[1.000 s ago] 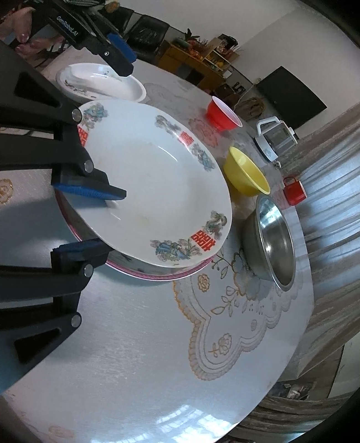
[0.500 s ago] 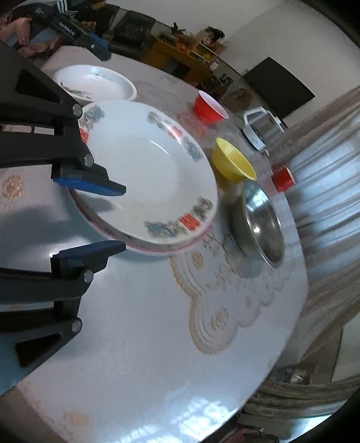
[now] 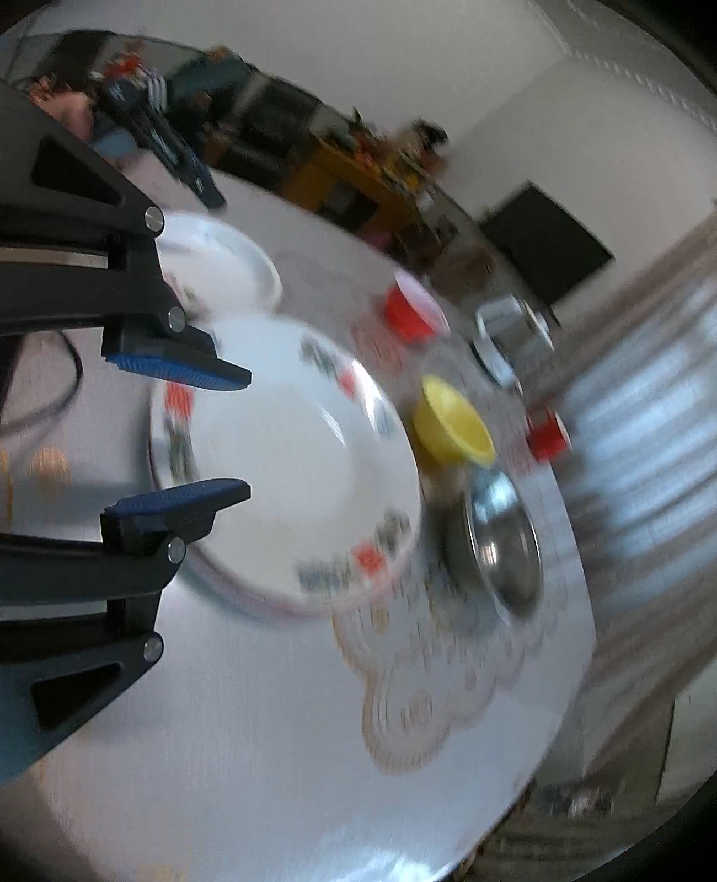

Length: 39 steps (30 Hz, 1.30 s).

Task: Organize plates and bowls
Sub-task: 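Grasp the rim of the pink-rose white plate with the right gripper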

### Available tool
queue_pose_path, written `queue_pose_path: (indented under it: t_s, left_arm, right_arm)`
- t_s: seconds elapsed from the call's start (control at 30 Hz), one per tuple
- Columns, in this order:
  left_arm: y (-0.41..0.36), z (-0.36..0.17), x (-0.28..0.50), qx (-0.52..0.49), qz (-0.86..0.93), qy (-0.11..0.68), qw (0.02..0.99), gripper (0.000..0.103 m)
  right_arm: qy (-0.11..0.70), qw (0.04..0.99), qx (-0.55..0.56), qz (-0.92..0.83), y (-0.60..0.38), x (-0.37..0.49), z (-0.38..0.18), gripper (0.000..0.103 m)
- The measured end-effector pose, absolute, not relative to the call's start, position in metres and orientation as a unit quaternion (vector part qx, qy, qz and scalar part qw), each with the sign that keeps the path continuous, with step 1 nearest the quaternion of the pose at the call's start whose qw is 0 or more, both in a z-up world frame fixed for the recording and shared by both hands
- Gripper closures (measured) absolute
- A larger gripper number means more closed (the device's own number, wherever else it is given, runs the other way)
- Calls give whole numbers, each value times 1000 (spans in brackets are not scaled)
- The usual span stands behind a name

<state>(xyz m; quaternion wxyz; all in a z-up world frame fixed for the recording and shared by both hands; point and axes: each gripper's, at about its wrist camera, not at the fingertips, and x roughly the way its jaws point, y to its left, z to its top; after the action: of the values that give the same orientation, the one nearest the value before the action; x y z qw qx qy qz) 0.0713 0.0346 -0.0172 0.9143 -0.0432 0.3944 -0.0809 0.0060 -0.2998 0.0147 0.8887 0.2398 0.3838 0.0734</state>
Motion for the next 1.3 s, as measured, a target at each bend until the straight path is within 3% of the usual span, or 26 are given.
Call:
queue_pose_path:
  t_s: [0.17, 0.27, 0.4, 0.47, 1.07, 1.3]
  left_arm:
    - [38, -23, 72, -51, -93, 402, 909, 17]
    - [38, -26, 72, -45, -98, 404, 908, 19]
    - [38, -34, 74, -33, -109, 417, 902, 48]
    - [39, -40, 76, -35, -114, 426, 897, 52]
    - [41, -50, 84, -37, -116, 440, 890, 49]
    - [44, -50, 90, -35, -107, 438, 892, 41]
  right_arm:
    - [403, 849, 278, 199, -261, 23, 3, 70]
    - [435, 845, 237, 203, -232, 35, -6, 70]
    - [473, 833, 202, 204, -202, 46, -22, 70]
    - [487, 827, 197, 203, -192, 54, -29, 70]
    - [496, 832, 158, 191, -149, 84, -46, 74]
    - [481, 844, 147, 185, -135, 104, -48, 76]
